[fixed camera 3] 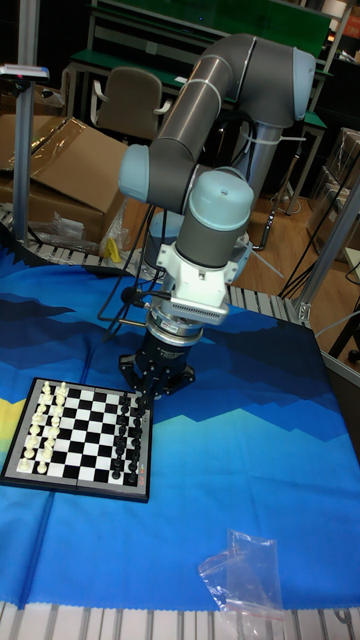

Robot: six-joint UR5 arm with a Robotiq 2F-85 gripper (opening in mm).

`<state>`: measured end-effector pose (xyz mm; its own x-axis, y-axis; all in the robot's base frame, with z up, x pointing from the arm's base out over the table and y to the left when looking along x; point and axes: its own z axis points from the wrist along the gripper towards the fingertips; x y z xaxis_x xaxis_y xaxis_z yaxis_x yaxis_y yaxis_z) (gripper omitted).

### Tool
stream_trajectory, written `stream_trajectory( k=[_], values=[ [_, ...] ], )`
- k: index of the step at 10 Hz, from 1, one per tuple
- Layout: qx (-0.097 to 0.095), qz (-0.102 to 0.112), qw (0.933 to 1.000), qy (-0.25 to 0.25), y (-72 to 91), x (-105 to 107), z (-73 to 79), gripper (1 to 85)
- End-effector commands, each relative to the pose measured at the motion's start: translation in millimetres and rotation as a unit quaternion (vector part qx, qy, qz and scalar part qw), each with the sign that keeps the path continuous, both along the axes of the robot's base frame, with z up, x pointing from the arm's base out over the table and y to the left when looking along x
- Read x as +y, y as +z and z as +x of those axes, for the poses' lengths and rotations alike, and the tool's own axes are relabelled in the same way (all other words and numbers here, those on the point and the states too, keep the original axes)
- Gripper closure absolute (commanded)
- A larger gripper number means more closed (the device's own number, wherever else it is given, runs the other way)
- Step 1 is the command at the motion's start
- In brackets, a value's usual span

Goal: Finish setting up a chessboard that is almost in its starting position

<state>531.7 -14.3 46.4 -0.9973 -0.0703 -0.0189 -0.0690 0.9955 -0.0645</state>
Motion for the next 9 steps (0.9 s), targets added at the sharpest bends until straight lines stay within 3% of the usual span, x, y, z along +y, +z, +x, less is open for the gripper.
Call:
stream_trajectory(
  k=[1, 4, 7, 9],
  values=[
    [-0.004, 0.008, 0.9999, -0.006, 0.8, 2.8, 1.9, 84.7],
    [-0.005, 0.006, 0.9998, -0.016, 0.8, 1.6, 2.4, 84.7],
    [-0.015, 0.022, 0.9996, -0.013, 0.8, 9.5, 7.9, 84.7],
    [-0.017, 0.016, 0.9997, -0.008, 0.9, 6.8, 9.1, 84.7]
  ],
)
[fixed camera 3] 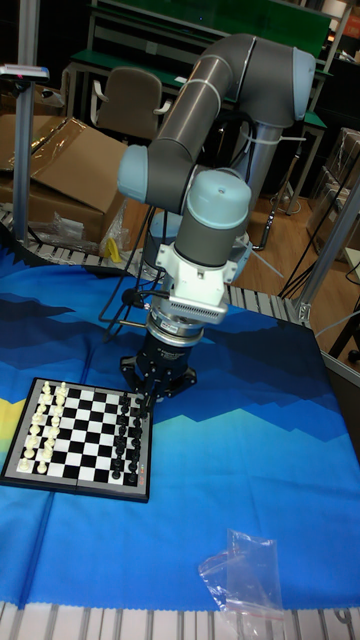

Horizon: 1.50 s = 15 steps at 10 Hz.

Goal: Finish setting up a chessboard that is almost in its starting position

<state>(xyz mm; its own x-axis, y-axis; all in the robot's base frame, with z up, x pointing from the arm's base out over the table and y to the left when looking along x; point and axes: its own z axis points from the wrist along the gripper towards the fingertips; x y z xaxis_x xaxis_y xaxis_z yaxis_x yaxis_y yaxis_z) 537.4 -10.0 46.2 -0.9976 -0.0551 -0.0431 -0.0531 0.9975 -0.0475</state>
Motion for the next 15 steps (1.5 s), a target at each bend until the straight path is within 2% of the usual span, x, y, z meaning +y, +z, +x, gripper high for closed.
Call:
stream_trajectory(
  k=[1, 7, 15],
  values=[
    [-0.007, 0.008, 0.9999, 0.001, 1.3, 3, 3.6, 84.7],
    [-0.004, 0.012, 0.9999, -0.001, 4.0, 1, -4.2, 84.7],
    [-0.009, 0.013, 0.9998, 0.010, -5.9, -8, -9.6, 84.7]
  ],
)
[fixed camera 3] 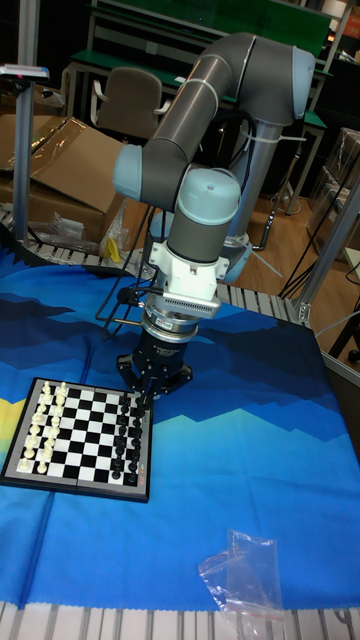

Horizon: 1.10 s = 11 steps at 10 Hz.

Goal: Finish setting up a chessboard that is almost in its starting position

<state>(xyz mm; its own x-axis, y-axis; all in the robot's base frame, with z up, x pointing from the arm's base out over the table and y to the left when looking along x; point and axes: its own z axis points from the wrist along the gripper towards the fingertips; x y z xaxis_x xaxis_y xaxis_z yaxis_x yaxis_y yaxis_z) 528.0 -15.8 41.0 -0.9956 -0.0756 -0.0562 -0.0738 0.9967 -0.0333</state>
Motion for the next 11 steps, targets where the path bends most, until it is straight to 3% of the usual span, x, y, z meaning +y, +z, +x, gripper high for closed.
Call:
stream_trajectory(
  k=[1, 11],
  values=[
    [-0.002, 0.006, 1.0000, 0.000, -0.7, -2.7, -0.6, 84.7],
    [-0.003, 0.016, 0.9998, -0.006, -4.4, 1.4, -4.7, 84.7]
  ],
)
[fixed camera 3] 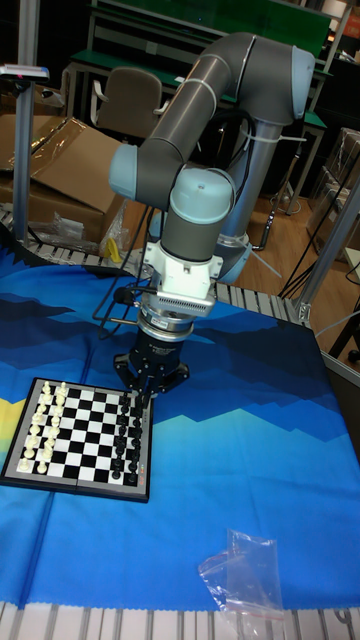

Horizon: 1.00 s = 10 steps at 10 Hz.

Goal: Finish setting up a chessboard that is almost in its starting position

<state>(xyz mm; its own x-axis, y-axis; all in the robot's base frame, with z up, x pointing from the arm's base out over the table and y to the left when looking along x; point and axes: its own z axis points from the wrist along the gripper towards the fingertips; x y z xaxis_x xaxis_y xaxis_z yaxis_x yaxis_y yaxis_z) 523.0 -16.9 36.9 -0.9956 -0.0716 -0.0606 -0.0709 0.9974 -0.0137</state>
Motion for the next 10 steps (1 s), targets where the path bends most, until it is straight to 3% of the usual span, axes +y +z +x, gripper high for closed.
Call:
stream_trajectory(
  k=[1, 10],
  values=[
    [-0.002, 0.005, 1.0000, -0.003, -0.7, 1.9, 0.1, 84.7],
    [0.000, 0.001, 1.0000, 0.002, -0.9, -1.8, -2.2, 83.0]
  ],
)
